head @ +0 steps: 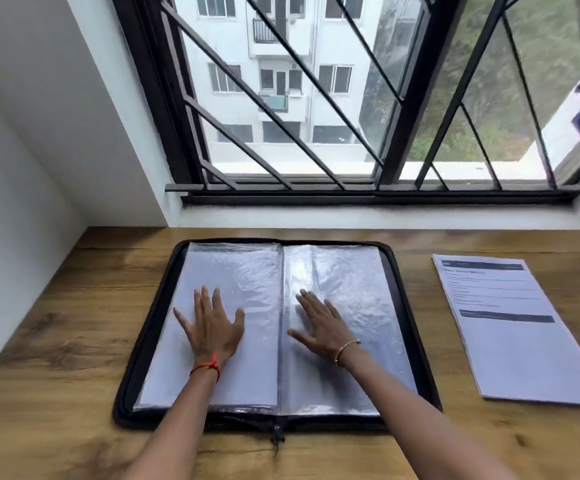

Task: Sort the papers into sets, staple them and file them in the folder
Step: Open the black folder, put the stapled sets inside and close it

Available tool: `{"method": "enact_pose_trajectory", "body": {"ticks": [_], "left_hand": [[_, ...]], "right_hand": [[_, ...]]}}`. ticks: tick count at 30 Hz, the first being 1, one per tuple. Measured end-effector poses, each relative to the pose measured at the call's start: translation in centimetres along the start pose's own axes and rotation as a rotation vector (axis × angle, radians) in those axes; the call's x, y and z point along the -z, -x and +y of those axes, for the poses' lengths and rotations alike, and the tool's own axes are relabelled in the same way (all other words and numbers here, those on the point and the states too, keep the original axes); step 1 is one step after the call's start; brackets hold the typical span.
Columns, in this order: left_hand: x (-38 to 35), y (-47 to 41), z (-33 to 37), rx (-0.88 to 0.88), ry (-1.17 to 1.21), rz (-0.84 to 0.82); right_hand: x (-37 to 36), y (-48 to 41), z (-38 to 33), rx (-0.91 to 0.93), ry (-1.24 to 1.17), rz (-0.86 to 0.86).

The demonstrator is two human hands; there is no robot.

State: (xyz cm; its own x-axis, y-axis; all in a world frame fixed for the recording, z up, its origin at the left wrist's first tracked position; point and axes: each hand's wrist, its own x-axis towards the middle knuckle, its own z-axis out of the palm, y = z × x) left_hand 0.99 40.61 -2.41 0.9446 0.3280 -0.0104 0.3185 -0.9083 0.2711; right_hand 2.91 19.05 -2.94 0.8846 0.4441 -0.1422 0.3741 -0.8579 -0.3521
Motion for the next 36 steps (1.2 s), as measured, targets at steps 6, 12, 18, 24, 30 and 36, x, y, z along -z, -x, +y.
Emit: {"method": "enact_pose_trajectory", "body": {"ticks": [6,12,18,24,30,36], "left_hand": [[-1.2,1.4,12.3,-0.228,0.226,-0.013],[-3.3,4.1,24.7,-0.441,0.478,-0.154],[-6.2,6.8,34.1,-0.39,0.6,-0.311],[-9.9,8.7,37.8,-0.302,0.55,-0.335],[-11.5,9.4,39.5,-0.215,0.486,-0.368],[-12.8,8.8,40.1,-0.102,0.615,-0.41]], "right_hand": [[3.9,3.8,7.9,-0.172,-0.01,0.149],[7.6,8.8,17.0,-0.333,0.079,0.277],[9.6,14.0,25.9,-0.617,0.063,0.309],[10.4,17.3,31.8,-0.818,0.019,0.381],[10.0,17.4,34.1,-0.913,-0.012,0.347],[10.4,15.8,34.7,-0.989,-0.15,0.376]]}}
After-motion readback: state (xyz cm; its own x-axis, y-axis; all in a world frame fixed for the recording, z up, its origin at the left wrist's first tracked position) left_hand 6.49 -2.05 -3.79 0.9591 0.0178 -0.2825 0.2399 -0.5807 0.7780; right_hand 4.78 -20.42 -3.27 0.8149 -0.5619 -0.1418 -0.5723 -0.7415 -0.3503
